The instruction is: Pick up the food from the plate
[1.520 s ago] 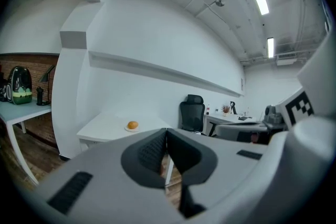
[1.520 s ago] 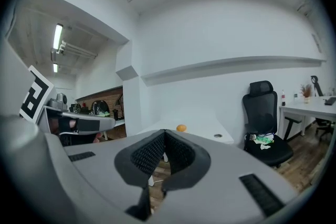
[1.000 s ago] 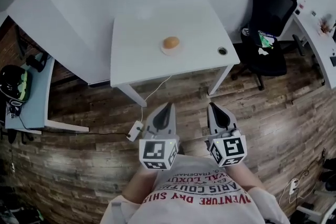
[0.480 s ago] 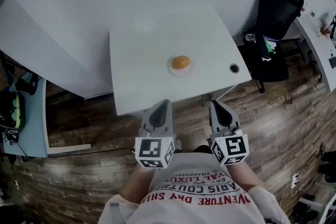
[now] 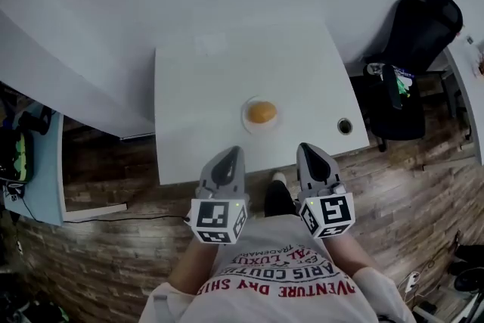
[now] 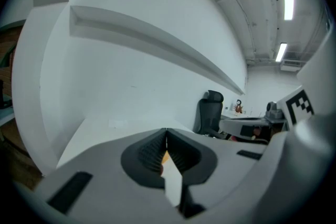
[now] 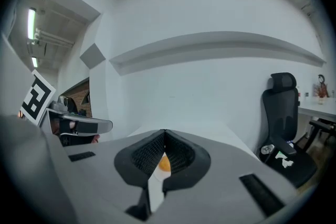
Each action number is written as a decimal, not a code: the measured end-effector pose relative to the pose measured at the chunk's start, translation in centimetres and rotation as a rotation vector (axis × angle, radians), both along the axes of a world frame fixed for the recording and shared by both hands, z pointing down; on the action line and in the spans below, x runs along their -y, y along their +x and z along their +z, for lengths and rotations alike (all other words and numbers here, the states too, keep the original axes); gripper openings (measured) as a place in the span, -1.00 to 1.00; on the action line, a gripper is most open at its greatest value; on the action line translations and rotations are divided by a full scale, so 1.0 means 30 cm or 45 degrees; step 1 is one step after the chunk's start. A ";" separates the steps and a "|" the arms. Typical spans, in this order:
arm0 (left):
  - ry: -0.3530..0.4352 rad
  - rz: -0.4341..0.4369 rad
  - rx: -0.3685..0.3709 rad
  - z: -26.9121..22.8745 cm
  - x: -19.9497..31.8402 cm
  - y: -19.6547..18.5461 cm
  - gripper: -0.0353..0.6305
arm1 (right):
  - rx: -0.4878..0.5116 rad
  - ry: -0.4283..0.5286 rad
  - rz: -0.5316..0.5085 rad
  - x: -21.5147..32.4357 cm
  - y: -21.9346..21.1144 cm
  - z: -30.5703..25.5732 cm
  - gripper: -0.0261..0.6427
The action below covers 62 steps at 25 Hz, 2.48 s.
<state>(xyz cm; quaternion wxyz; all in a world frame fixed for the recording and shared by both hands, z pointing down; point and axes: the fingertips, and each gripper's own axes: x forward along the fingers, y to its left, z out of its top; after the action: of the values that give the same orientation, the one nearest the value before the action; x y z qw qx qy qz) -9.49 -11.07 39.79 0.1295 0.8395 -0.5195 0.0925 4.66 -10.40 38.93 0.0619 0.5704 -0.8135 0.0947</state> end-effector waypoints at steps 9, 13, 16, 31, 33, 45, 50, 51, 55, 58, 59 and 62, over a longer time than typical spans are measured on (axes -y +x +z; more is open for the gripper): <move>-0.089 -0.198 0.053 0.054 0.248 0.040 -0.87 | -0.006 -0.025 -0.229 0.331 0.076 0.023 -0.89; -0.171 -0.198 0.078 0.120 0.293 0.076 -0.87 | 0.003 -0.080 -0.264 0.419 0.093 0.073 -0.89; -0.225 -0.203 0.066 0.169 0.325 0.089 -0.87 | 0.007 -0.142 -0.292 0.453 0.088 0.120 -0.89; -0.423 0.226 0.242 0.430 0.485 0.168 -0.25 | 0.071 -0.485 -0.203 0.566 0.048 0.386 -0.89; -0.444 0.316 0.293 0.470 0.489 0.189 -0.06 | 0.063 -0.511 -0.195 0.572 0.047 0.411 -0.89; -0.659 0.637 0.466 0.715 0.505 0.249 0.35 | -0.004 -0.626 -0.182 0.597 0.072 0.535 -0.89; -0.699 0.717 0.522 0.772 0.502 0.274 0.35 | 0.004 -0.651 -0.168 0.612 0.088 0.565 -0.89; -0.701 0.730 0.533 0.778 0.500 0.278 0.35 | 0.005 -0.653 -0.169 0.614 0.090 0.569 -0.89; -0.696 0.748 0.585 0.810 0.499 0.292 0.35 | 0.007 -0.660 -0.164 0.622 0.098 0.586 -0.89; -0.691 0.734 0.624 0.830 0.495 0.300 0.35 | 0.012 -0.660 -0.159 0.620 0.103 0.585 -0.89; -0.693 0.735 0.641 0.837 0.492 0.303 0.35 | 0.014 -0.660 -0.158 0.619 0.105 0.583 -0.89; -0.680 0.734 0.691 0.855 0.491 0.305 0.34 | 0.016 -0.661 -0.155 0.616 0.111 0.582 -0.89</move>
<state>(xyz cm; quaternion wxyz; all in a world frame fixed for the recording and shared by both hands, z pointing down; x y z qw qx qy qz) -0.34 -25.79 65.43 0.1692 0.8323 -0.2385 0.4709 7.98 -28.87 56.40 0.2065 0.4849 -0.7951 0.3000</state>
